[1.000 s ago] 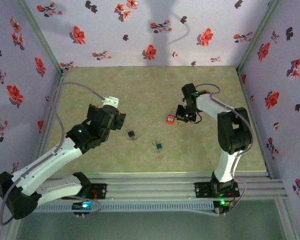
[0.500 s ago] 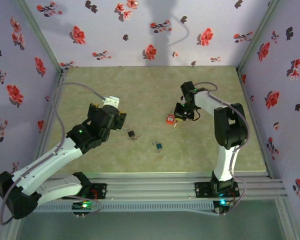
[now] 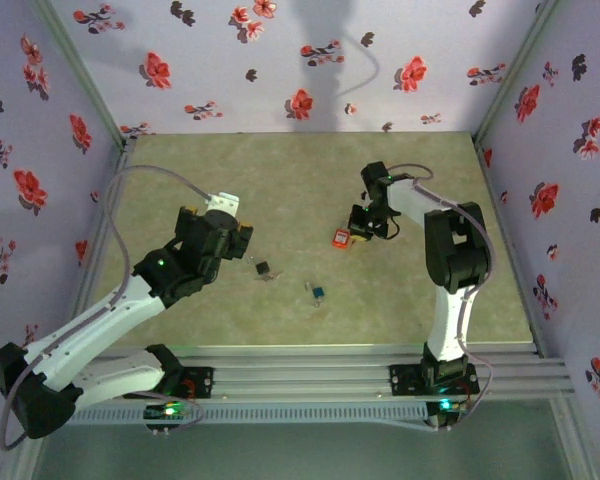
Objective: Lock with the key
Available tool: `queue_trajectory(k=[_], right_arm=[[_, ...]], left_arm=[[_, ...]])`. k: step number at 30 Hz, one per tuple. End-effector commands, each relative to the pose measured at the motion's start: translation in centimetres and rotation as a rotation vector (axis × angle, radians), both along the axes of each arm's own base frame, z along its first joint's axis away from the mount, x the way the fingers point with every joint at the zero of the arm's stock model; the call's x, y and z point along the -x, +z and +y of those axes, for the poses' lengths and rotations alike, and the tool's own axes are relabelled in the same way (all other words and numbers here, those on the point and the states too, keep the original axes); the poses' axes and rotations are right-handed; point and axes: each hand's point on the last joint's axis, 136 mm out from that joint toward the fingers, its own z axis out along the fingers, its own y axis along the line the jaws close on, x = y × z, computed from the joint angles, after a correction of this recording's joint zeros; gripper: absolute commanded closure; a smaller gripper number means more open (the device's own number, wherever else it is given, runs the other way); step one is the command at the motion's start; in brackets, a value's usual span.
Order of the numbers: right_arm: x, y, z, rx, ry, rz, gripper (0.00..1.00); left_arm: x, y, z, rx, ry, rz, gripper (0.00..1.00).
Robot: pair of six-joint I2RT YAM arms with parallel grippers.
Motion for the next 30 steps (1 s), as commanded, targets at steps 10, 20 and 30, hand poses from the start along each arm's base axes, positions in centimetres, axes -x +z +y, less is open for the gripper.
queue_trajectory(k=[10, 20, 30], right_arm=[[0.05, -1.22, -1.01, 0.042, 0.02, 0.045, 0.94], [-0.09, -1.28, -1.06, 0.04, 0.02, 0.046, 0.9], [-0.13, -1.24, -1.16, 0.043, 0.018, 0.048, 0.83]], left_arm=[[0.0, 0.13, 0.28, -0.021, 0.013, -0.024, 0.0], [-0.02, 0.05, 0.2, -0.026, 0.01, -0.022, 0.0], [-0.02, 0.03, 0.14, -0.028, 0.008, -0.022, 0.0]])
